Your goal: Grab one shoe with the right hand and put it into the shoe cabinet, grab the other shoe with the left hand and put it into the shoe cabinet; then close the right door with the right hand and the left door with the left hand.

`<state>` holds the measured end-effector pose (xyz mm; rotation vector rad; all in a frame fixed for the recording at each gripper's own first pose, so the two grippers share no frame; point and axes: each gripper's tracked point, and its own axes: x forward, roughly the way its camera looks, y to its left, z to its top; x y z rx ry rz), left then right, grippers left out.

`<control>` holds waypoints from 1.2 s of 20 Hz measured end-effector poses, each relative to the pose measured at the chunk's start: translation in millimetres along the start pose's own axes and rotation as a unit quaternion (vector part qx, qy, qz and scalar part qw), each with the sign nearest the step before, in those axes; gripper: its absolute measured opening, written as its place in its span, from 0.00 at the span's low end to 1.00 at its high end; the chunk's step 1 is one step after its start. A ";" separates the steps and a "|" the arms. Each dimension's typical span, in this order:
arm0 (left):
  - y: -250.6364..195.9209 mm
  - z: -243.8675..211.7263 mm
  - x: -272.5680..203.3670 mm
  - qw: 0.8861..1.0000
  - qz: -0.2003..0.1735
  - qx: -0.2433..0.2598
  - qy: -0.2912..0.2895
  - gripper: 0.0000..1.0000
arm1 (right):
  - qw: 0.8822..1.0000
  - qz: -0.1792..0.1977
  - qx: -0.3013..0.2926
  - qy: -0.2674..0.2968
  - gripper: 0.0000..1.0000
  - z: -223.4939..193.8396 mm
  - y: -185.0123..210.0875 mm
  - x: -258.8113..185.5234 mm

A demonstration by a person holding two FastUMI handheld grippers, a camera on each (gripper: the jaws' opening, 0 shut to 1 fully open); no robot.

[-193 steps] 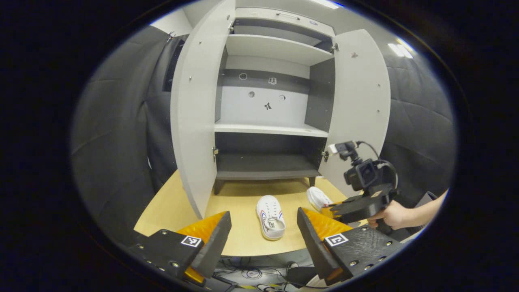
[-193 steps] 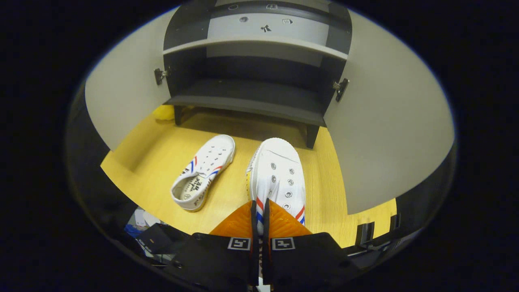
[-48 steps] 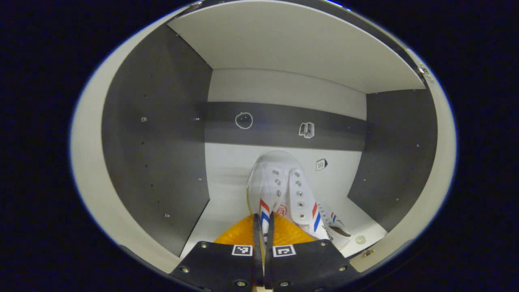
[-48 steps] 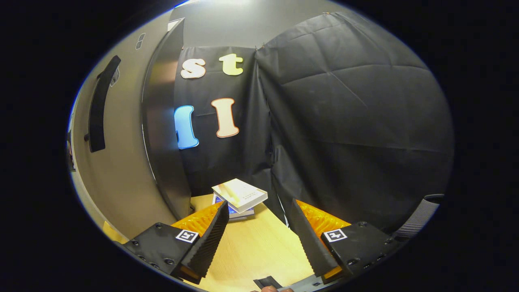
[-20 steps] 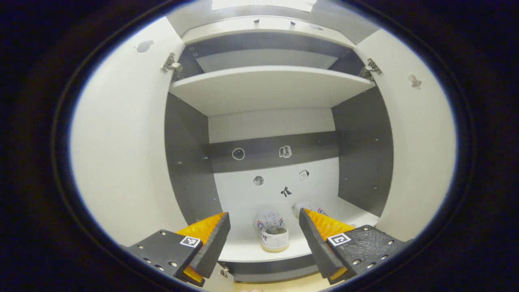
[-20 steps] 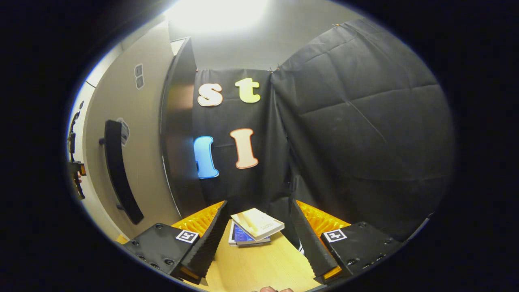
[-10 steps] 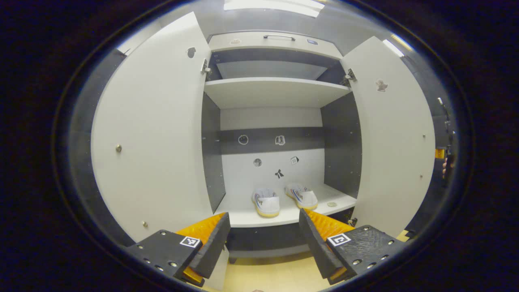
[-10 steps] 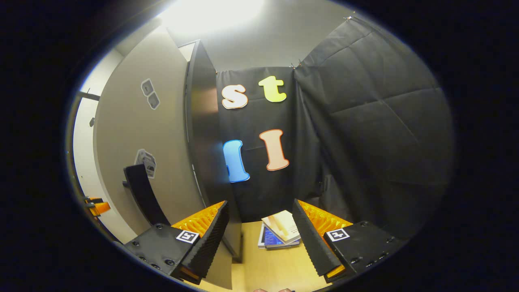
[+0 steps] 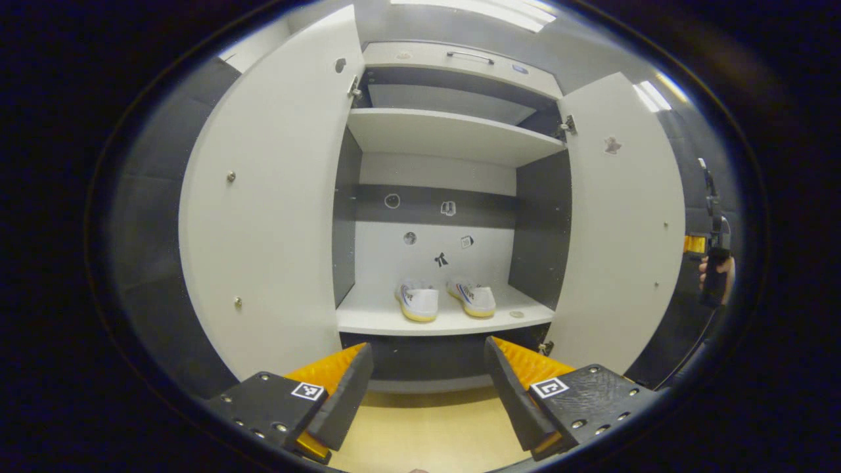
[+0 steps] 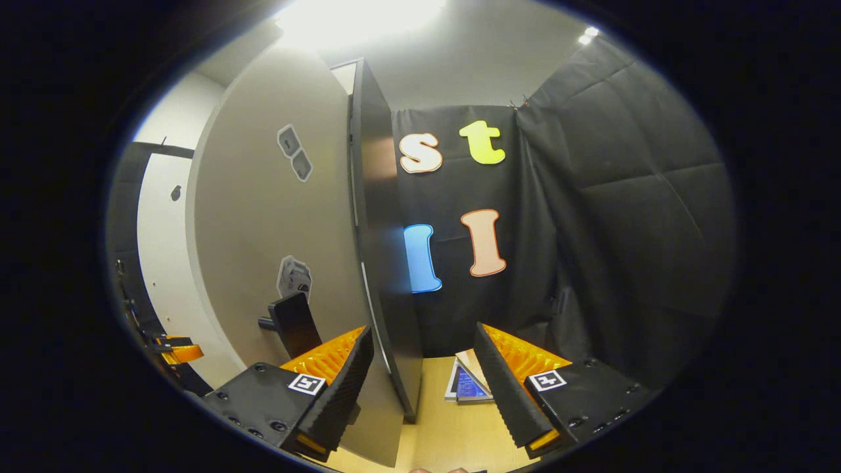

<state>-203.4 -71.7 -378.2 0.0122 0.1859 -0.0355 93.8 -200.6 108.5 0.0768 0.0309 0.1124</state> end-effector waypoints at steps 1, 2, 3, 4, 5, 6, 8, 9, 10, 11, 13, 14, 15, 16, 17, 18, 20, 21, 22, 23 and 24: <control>0.3 -0.6 -0.6 1.000 0.001 -0.002 -0.001 0.97 | 1.000 0.004 0.001 0.005 0.96 -0.6 4.8 -0.7; 0.0 -1.2 -1.3 1.000 0.002 -0.002 -0.001 1.00 | 1.000 0.007 -0.001 0.005 0.95 0.3 9.8 -0.9; -0.3 -0.7 -1.3 1.000 0.001 0.001 -0.003 1.00 | 1.000 0.011 -0.006 0.006 0.94 0.6 17.0 2.3; 0.8 -0.7 -0.9 1.000 0.005 0.001 -0.003 1.00 | 1.000 0.015 -0.009 0.004 0.94 1.7 24.5 2.6; -0.3 -0.9 -2.5 1.000 0.008 -0.005 0.000 1.00 | 1.000 0.020 -0.015 0.006 0.94 1.0 34.4 3.0; -2.6 -0.7 -6.1 1.000 0.004 -0.016 -0.002 0.97 | 0.999 0.026 -0.021 0.008 0.87 0.1 45.8 3.6; -1.8 6.8 -8.3 1.000 0.003 -0.028 -0.012 0.97 | 0.999 0.029 -0.031 0.009 0.94 -1.5 64.3 5.1; 0.4 8.4 -9.6 0.999 0.010 -0.026 -0.017 0.97 | 0.999 0.030 -0.035 0.009 0.94 -1.3 72.7 6.5; 6.9 9.1 -11.0 0.999 0.020 -0.022 -0.020 1.00 | 0.999 0.033 -0.038 0.010 0.94 -2.5 81.8 8.4; 13.7 9.0 -17.0 0.999 0.027 -0.020 -0.020 1.00 | 0.999 0.035 -0.036 0.012 0.94 -3.7 89.5 10.3; 25.1 7.4 -25.9 0.999 0.030 -0.027 -0.016 1.00 | 0.999 0.039 -0.025 0.015 0.94 -7.6 105.4 13.9; 31.2 5.8 -29.4 0.999 0.031 -0.031 -0.012 0.97 | 0.999 0.042 -0.016 0.016 0.95 -9.4 113.3 17.2; 40.1 4.1 -32.0 0.999 0.034 -0.033 -0.009 0.97 | 0.999 0.047 -0.005 0.021 0.95 -13.2 122.6 21.5; 47.6 1.5 -34.5 0.999 0.038 -0.033 -0.005 1.00 | 0.998 0.053 0.006 0.028 0.94 -18.8 131.9 25.6; 54.0 -0.1 -38.1 0.999 0.043 -0.034 -0.004 1.00 | 0.997 0.061 0.015 0.033 0.94 -23.6 142.4 30.1; 59.5 0.4 -41.2 0.998 0.047 -0.034 -0.003 1.00 | 0.997 0.067 0.024 0.038 0.95 -27.0 151.9 35.0; 69.4 1.7 -47.7 0.998 0.057 -0.031 -0.001 0.97 | 0.994 0.085 0.037 0.054 0.96 -38.8 170.9 38.5; 71.9 1.4 -49.4 0.998 0.053 -0.034 0.000 0.97 | 0.994 0.086 0.036 0.056 0.96 -42.0 175.0 38.5; 71.8 3.4 -53.4 0.998 0.048 -0.038 0.000 0.97 | 0.995 0.073 0.030 0.055 0.97 -45.8 171.9 36.4; 76.0 6.6 -56.4 0.998 0.044 -0.040 -0.004 1.00 | 0.997 0.060 0.024 0.053 0.97 -50.0 168.6 33.8; 79.5 8.5 -60.9 0.998 0.038 -0.042 -0.008 0.97 | 0.997 0.048 0.020 0.050 0.97 -55.4 167.0 33.0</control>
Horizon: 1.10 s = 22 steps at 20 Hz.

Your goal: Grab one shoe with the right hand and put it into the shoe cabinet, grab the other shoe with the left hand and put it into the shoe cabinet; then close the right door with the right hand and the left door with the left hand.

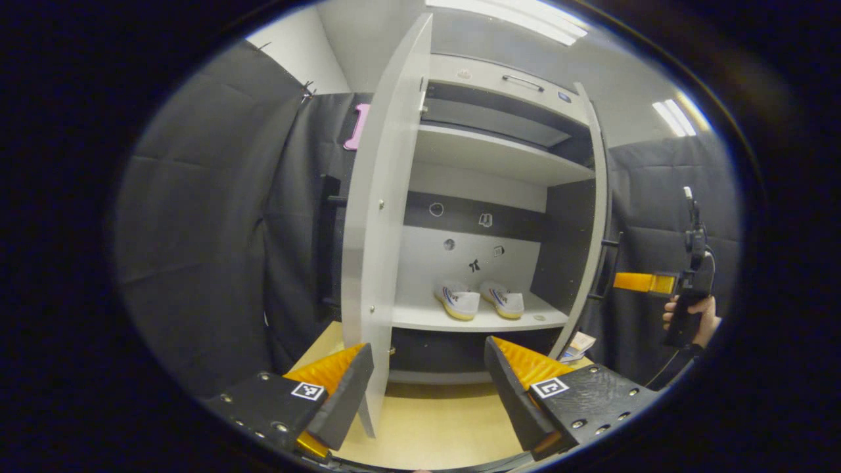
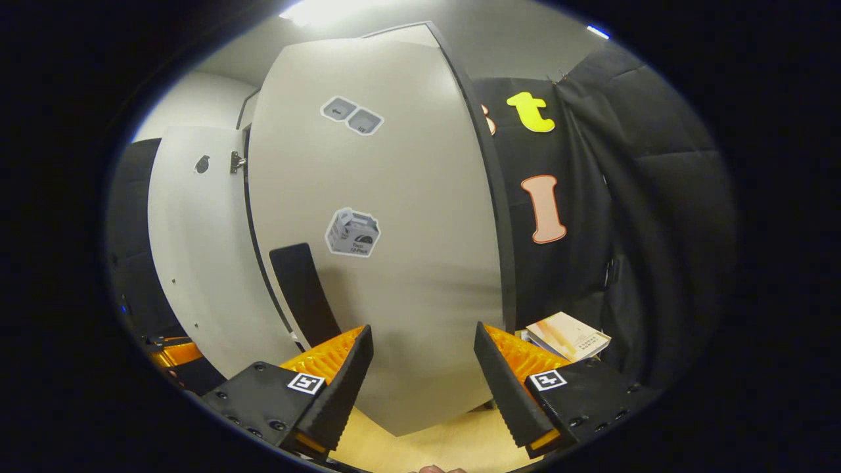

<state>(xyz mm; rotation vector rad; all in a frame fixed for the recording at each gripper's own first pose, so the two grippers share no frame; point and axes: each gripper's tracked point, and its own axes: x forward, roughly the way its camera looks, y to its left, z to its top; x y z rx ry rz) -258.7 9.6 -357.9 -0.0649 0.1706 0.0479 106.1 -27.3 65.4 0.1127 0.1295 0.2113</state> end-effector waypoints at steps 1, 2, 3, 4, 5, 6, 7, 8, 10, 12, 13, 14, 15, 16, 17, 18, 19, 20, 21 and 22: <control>3.6 -0.2 -4.5 1.000 -0.005 -0.002 -0.003 0.97 | 1.000 -0.013 -0.001 -0.002 0.97 -4.9 -3.0 -0.5; 7.8 -0.2 -9.2 1.000 -0.009 -0.006 -0.003 0.97 | 1.000 -0.024 0.000 -0.003 0.97 -10.0 -6.1 -0.3; 13.3 -1.9 -14.6 1.000 -0.011 -0.009 -0.004 0.97 | 0.999 -0.033 0.001 -0.005 0.97 -14.7 -6.9 -0.2; 20.5 -1.6 -19.4 1.000 -0.009 -0.011 -0.006 0.97 | 0.999 -0.040 0.005 -0.004 0.97 -19.4 -6.3 0.7; 30.0 -1.8 -25.2 1.000 -0.004 -0.010 -0.009 1.00 | 0.999 -0.044 0.008 -0.004 0.97 -21.2 -4.8 1.9; 41.1 -0.4 -30.4 1.000 0.006 -0.008 -0.009 1.00 | 0.999 -0.046 0.011 -0.003 0.97 -22.0 -3.4 3.8; 52.9 1.1 -33.6 1.000 0.017 -0.005 -0.010 1.00 | 0.999 -0.045 0.010 -0.002 0.97 -21.3 -0.9 6.3; 64.7 4.8 -36.2 1.000 0.027 -0.001 -0.014 0.97 | 0.999 -0.045 0.004 -0.001 0.97 -20.2 0.4 8.6; 92.5 14.1 -42.3 0.998 0.049 0.014 -0.022 1.00 | 0.999 -0.048 -0.010 -0.005 0.97 -15.8 3.5 10.4; 114.0 24.6 -42.4 0.997 0.069 0.028 -0.029 1.00 | 0.999 -0.043 -0.010 -0.009 0.97 -13.6 10.4 9.4; 123.0 30.5 -42.5 0.996 0.076 0.033 -0.035 1.00 | 0.999 -0.041 -0.011 -0.011 0.97 -12.8 12.7 8.1; 132.6 37.9 -40.7 0.995 0.080 0.040 -0.044 1.00 | 0.999 -0.042 -0.013 -0.011 0.98 -12.6 13.9 7.4; 141.0 43.0 -37.7 0.994 0.084 0.049 -0.055 1.00 | 0.999 -0.046 -0.013 -0.010 0.97 -13.4 14.0 6.1; 152.0 49.8 -34.3 0.992 0.088 0.057 -0.068 1.00 | 0.999 -0.049 -0.010 -0.008 0.97 -14.9 14.4 4.9; 163.0 55.3 -28.4 0.991 0.090 0.058 -0.075 1.00 | 0.999 -0.053 -0.004 -0.008 0.97 -15.3 14.5 3.7; 170.6 60.1 -22.8 0.991 0.087 0.055 -0.085 1.00 | 0.998 -0.056 0.001 -0.007 0.97 -15.4 14.8 1.7; 177.5 66.6 -15.8 0.991 0.082 0.049 -0.095 0.88 | 0.998 -0.060 0.006 -0.008 0.97 -14.5 15.1 0.0; 180.3 70.2 -7.6 0.992 0.066 0.039 -0.101 1.00 | 0.998 -0.064 0.009 -0.009 0.97 -13.3 15.2 -2.0; 180.7 70.1 0.5 0.993 0.052 0.030 -0.102 1.00 | 0.998 -0.069 0.011 -0.010 0.97 -11.9 15.0 -3.9; 183.3 71.5 6.5 0.993 0.041 0.027 -0.104 0.97 | 0.997 -0.074 0.012 -0.011 0.97 -10.8 14.6 -7.1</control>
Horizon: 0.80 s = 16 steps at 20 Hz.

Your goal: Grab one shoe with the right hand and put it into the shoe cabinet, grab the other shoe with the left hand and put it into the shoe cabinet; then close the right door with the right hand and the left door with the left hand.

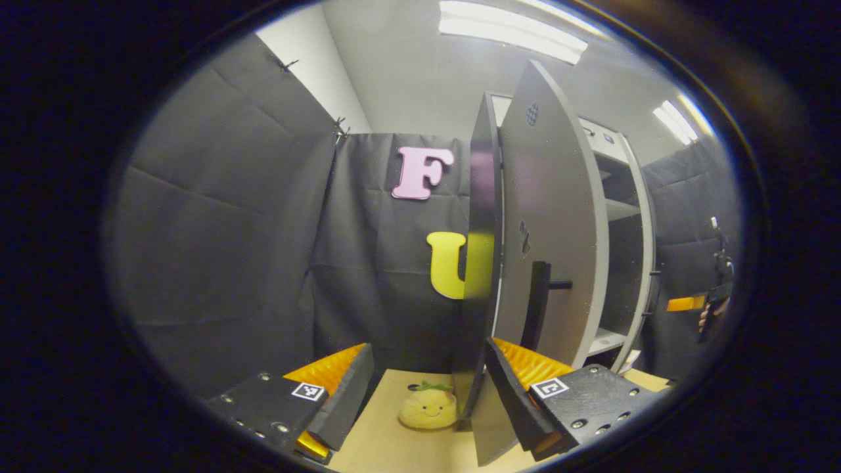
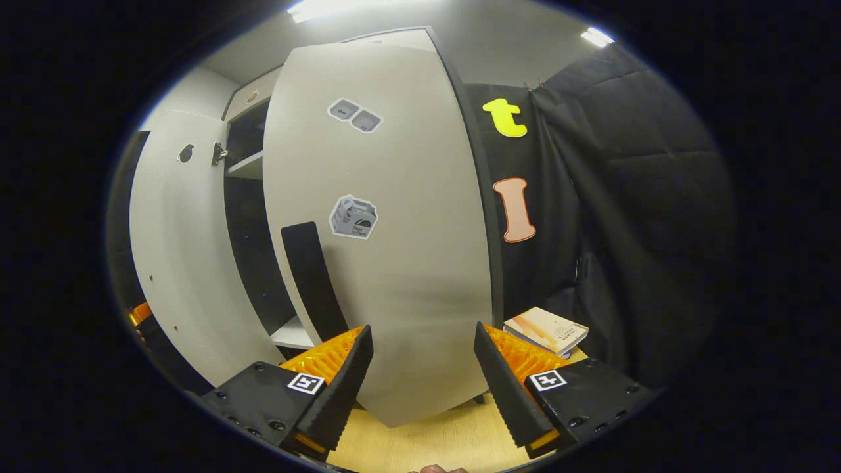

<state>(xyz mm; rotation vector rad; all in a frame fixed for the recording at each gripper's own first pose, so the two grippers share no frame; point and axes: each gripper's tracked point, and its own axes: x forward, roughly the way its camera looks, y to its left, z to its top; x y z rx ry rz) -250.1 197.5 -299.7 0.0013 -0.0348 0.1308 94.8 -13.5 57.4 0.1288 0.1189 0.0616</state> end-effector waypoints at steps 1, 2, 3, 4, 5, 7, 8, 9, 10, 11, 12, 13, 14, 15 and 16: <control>1.7 2.5 6.4 1.000 -0.007 0.004 -0.003 1.00 | 1.000 -0.004 0.000 -0.002 0.97 1.0 -0.6 -2.6; -0.9 3.6 13.5 1.000 -0.020 0.008 -0.003 1.00 | 1.000 -0.009 -0.001 -0.004 0.97 3.6 -1.2 -5.3; -4.8 6.0 18.8 0.999 -0.035 0.012 -0.008 1.00 | 1.000 -0.014 -0.004 -0.006 0.97 4.7 -3.3 -7.9; -7.5 11.7 23.8 0.999 -0.048 0.016 -0.016 1.00 | 1.000 -0.019 -0.006 -0.007 0.97 5.7 -5.4 -10.7; -8.9 18.6 29.9 0.998 -0.052 0.017 -0.023 0.97 | 1.000 -0.023 -0.007 -0.008 0.97 6.3 -6.4 -13.1; -15.4 24.3 38.1 0.997 -0.066 0.011 -0.027 0.96 | 0.999 -0.030 -0.007 -0.007 0.97 5.4 -11.7 -17.0; -19.2 26.1 42.1 0.997 -0.075 0.009 -0.028 1.00 | 0.999 -0.033 -0.006 -0.007 0.97 4.7 -14.7 -19.0; -21.2 29.9 43.3 0.996 -0.080 0.011 -0.030 1.00 | 0.999 -0.035 -0.004 -0.008 0.97 5.3 -17.5 -20.7; -24.1 33.0 47.1 0.996 -0.086 0.015 -0.030 0.96 | 0.999 -0.036 -0.001 -0.009 0.97 3.9 -20.8 -21.3; -30.2 34.6 48.3 0.995 -0.094 0.020 -0.029 0.96 | 0.999 -0.036 0.003 -0.010 0.97 2.8 -24.4 -21.6; -38.1 35.5 48.8 0.994 -0.104 0.024 -0.028 0.96 | 0.999 -0.034 0.008 -0.012 0.97 2.2 -27.8 -20.6; -38.9 36.5 47.6 0.994 -0.100 0.031 -0.024 0.95 | 0.999 -0.029 0.013 -0.012 0.97 0.9 -30.5 -19.3; -39.1 36.3 48.1 0.995 -0.095 0.034 -0.019 0.94 | 0.999 -0.026 0.019 -0.012 0.97 -1.1 -34.8 -18.0; -40.2 36.1 48.5 0.995 -0.090 0.036 -0.012 0.94 | 0.999 -0.022 0.025 -0.012 0.97 -2.8 -39.4 -15.9; -42.3 34.5 48.9 0.996 -0.087 0.036 -0.003 0.88 | 0.999 -0.018 0.030 -0.011 0.97 -5.4 -43.1 -12.8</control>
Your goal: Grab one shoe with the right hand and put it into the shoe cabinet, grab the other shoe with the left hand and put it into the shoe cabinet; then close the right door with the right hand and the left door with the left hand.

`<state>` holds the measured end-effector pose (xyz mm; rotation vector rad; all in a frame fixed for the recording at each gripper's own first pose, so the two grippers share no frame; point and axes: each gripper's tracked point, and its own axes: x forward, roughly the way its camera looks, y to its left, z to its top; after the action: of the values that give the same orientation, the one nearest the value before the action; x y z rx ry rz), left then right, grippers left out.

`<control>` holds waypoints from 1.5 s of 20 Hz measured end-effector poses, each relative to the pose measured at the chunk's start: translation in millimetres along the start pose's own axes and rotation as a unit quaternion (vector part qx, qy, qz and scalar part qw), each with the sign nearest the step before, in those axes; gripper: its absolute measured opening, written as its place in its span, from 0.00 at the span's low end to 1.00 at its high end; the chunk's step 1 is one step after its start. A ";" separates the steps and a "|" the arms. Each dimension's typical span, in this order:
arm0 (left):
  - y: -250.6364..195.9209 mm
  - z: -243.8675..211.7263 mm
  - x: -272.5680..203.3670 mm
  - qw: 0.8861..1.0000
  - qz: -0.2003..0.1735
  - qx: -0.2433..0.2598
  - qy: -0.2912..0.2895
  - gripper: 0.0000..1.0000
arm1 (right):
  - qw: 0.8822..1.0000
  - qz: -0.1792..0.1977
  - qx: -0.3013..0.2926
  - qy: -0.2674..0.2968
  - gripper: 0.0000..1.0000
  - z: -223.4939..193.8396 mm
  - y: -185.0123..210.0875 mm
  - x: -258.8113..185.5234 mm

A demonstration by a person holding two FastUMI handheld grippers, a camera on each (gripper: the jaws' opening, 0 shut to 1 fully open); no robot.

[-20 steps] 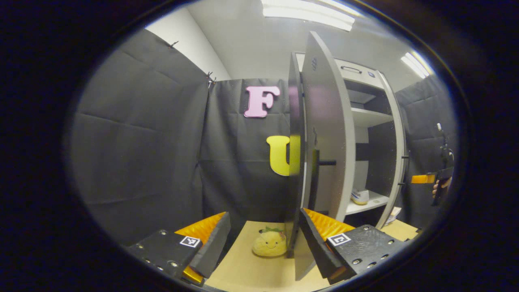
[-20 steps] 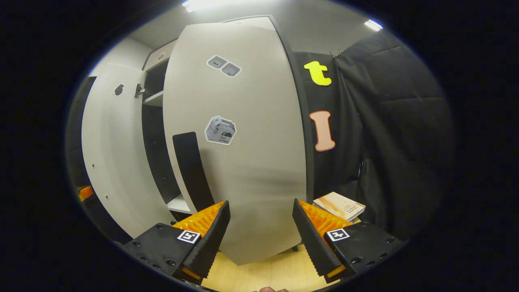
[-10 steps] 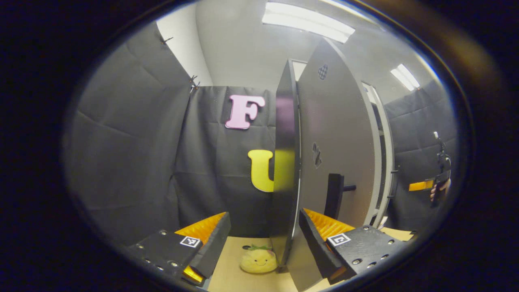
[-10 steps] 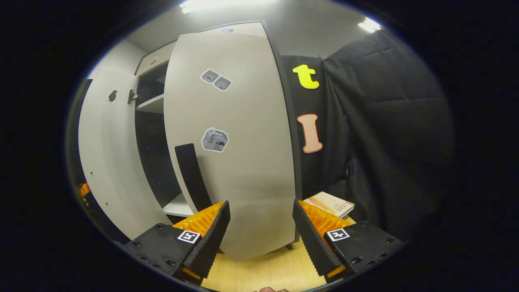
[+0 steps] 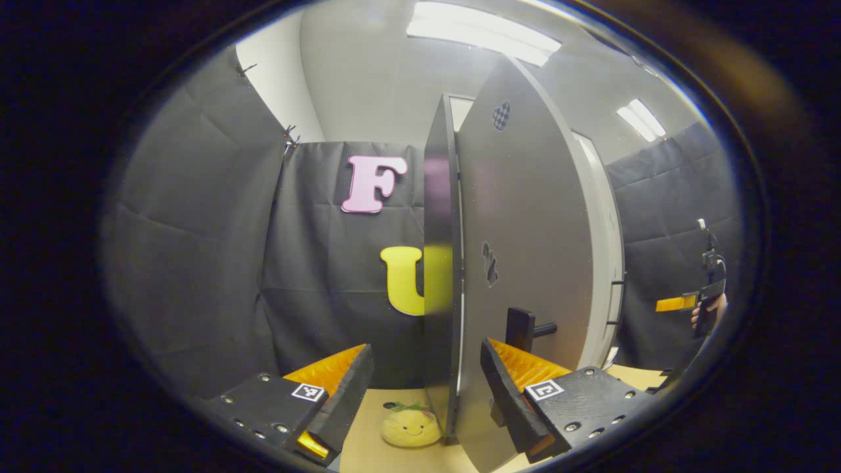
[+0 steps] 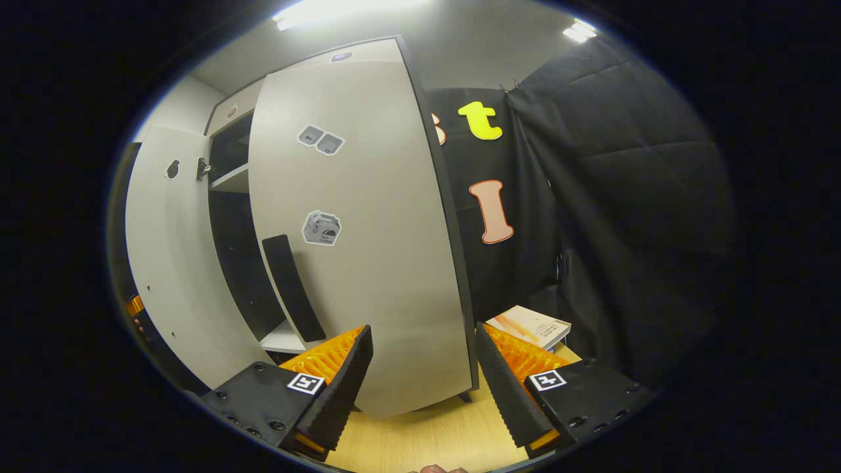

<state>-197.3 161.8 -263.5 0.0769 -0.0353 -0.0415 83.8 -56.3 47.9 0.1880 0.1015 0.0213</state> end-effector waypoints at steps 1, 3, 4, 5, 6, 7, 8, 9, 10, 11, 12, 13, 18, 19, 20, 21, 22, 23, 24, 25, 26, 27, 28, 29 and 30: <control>-3.4 -0.3 -0.4 1.000 0.004 -0.001 0.009 0.94 | 1.000 0.002 0.004 0.003 0.97 -1.6 -6.0 1.6; -16.5 -0.1 -0.7 1.000 0.010 -0.006 0.018 0.94 | 1.000 0.008 0.006 0.006 0.97 -2.7 -21.4 4.2; -25.1 -0.2 -1.2 1.000 0.012 -0.007 0.021 1.00 | 1.000 0.008 0.005 0.007 0.97 -3.5 -29.7 5.0; -36.3 0.9 -0.7 1.000 0.014 -0.005 0.023 1.00 | 1.000 0.009 0.004 0.007 0.98 -3.3 -39.0 6.5; -48.2 0.5 1.7 1.000 0.016 -0.002 0.025 1.00 | 1.000 0.011 0.005 0.010 0.97 -3.6 -47.0 6.4; -59.7 1.3 2.3 0.999 0.020 0.001 0.026 1.00 | 1.000 0.014 0.006 0.012 0.97 -3.2 -55.0 7.5; -72.0 1.5 3.3 0.999 0.025 0.004 0.026 0.99 | 1.000 0.015 0.006 0.010 0.97 -1.1 -63.0 8.0; -80.3 1.5 4.8 0.999 0.033 0.008 0.023 0.99 | 1.000 0.017 0.007 0.008 0.97 1.0 -70.8 8.5; -90.5 0.9 4.9 0.999 0.042 0.011 0.021 0.99 | 1.000 0.019 0.008 0.008 0.97 1.8 -78.1 9.8; -100.8 0.3 5.7 0.999 0.050 0.011 0.019 0.99 | 1.000 0.021 0.008 0.009 0.97 1.8 -84.9 11.1; -108.8 -1.2 9.9 0.998 0.056 0.008 0.019 0.99 | 1.000 0.025 0.008 0.012 0.97 1.1 -91.1 14.5; -117.1 -2.1 13.6 0.998 0.062 0.003 0.018 0.99 | 0.999 0.031 0.007 0.016 0.97 0.6 -97.6 16.6; -154.0 -11.7 39.7 0.993 0.119 0.003 0.013 0.99 | 0.999 0.021 -0.013 0.026 0.97 -7.9 -135.2 16.4; -163.9 -11.6 46.1 0.993 0.120 0.002 0.011 0.99 | 0.999 0.021 -0.018 0.025 0.97 -7.8 -138.7 17.1; -174.1 -11.9 50.4 0.993 0.120 -0.002 0.010 1.00 | 0.999 0.023 -0.022 0.026 0.97 -7.8 -140.8 17.5; -182.9 -11.5 53.1 0.993 0.119 -0.002 0.011 1.00 | 0.999 0.025 -0.027 0.025 0.97 -5.9 -142.1 16.4; -188.4 -12.0 51.5 0.992 0.122 0.004 0.012 1.00 | 0.999 0.022 -0.033 0.021 0.98 -3.1 -143.4 14.4; -191.4 -13.4 48.1 0.992 0.128 0.017 0.016 0.99 | 0.999 0.013 -0.042 0.011 0.98 0.2 -146.6 13.7; -190.9 -15.5 44.4 0.989 0.140 0.040 0.027 0.99 | 0.999 -0.003 -0.049 0.001 0.98 3.1 -150.0 15.2; -190.1 -19.3 38.2 0.986 0.153 0.058 0.036 0.99 | 0.998 -0.020 -0.051 -0.006 0.98 4.0 -152.4 15.3; -190.2 -21.6 37.9 0.984 0.157 0.065 0.047 0.99 | 0.998 -0.036 -0.049 -0.011 0.98 1.8 -152.6 16.2; -191.1 -24.0 37.3 0.984 0.155 0.062 0.058 1.00 | 0.998 -0.043 -0.045 -0.016 0.98 1.5 -148.1 18.6; -190.4 -26.2 38.1 0.985 0.150 0.055 0.069 0.88 | 0.998 -0.045 -0.042 -0.018 0.98 0.2 -139.9 23.1; -189.7 -28.1 37.8 0.985 0.147 0.050 0.079 0.88 | 0.998 -0.043 -0.044 -0.016 0.98 -2.1 -130.0 27.0; -190.3 -29.5 36.6 0.984 0.145 0.048 0.088 0.88 | 0.998 -0.039 -0.047 -0.014 0.98 -3.0 -119.7 30.5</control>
<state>-167.3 -27.1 -306.4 0.1710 0.1288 0.2585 115.1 -172.4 19.5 0.0898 0.0801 -0.0550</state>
